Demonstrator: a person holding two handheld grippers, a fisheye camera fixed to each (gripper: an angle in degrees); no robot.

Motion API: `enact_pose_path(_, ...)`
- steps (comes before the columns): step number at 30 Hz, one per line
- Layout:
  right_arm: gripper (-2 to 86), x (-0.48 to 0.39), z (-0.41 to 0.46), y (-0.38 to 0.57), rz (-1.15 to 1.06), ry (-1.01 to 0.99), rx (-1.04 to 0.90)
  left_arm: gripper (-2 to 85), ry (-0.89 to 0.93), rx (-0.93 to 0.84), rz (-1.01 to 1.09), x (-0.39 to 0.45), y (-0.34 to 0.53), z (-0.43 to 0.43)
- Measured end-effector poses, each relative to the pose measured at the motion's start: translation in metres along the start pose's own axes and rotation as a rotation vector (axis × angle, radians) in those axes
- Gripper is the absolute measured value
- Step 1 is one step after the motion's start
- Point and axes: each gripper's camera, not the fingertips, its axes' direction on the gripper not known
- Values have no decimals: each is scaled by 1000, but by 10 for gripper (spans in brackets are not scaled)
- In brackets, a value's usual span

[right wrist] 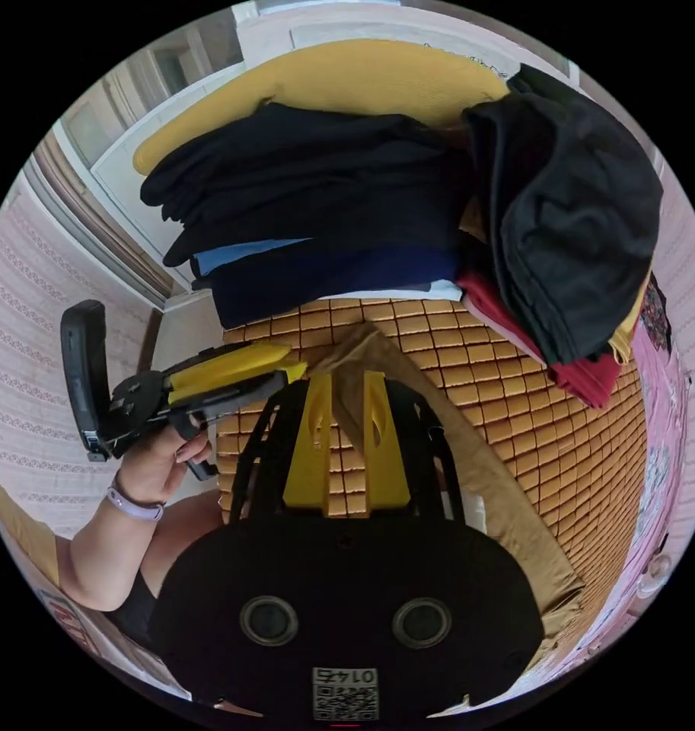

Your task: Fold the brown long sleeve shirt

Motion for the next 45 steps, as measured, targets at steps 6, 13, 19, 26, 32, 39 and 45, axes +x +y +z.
enact_pose_path(6,67,1,32,-46,-1,49,-79,81,46,-73,41,1,-3,26)
enact_pose_path(13,71,2,46,-58,21,69,-68,19,-11,-99,79,5,2,40)
enact_pose_path(19,8,5,40,-46,4,95,-63,-8,-11,-99,130,10,14,43)
enact_pose_path(26,-5,46,-19,4,105,51,-23,-10,153,58,260,56,33,17)
enact_pose_path(32,-6,96,-153,126,298,40,178,-10,354,163,516,174,81,-16)
enact_pose_path(39,-5,77,-339,347,458,252,482,-10,820,197,821,326,171,-83)
enact_pose_path(45,1,-2,-386,542,805,429,481,-5,1255,-262,995,407,309,-80)
